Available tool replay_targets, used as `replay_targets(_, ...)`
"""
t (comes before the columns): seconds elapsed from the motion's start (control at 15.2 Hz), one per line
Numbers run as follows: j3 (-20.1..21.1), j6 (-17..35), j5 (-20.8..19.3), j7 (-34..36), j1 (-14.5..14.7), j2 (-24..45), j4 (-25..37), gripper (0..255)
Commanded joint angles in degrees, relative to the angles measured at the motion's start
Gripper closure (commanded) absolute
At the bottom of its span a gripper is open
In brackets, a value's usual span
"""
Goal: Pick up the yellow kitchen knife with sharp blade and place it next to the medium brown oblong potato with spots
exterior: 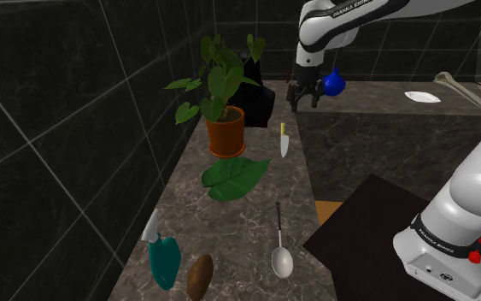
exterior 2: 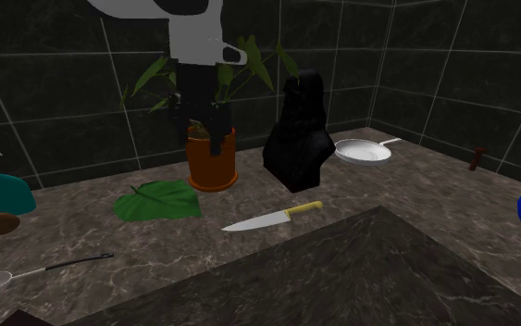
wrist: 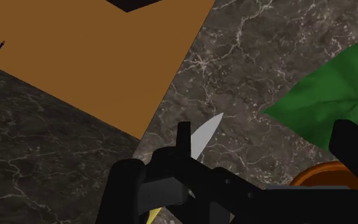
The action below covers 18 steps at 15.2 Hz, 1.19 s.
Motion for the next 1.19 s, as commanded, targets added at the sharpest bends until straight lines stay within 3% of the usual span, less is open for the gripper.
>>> replay_targets(0.0, -0.4, 1.1, -0.1, 0.9, -0.5, 4.5, 3.0, 0)
replay_targets(0.59, -2.3, 3.1, 0.2, 5.1, -2.1, 24.2, 19.2, 0)
replay_targets(1.12, -3.9, 0.1, 1.4, 8.4, -4.3, 43.1, 39.8, 0)
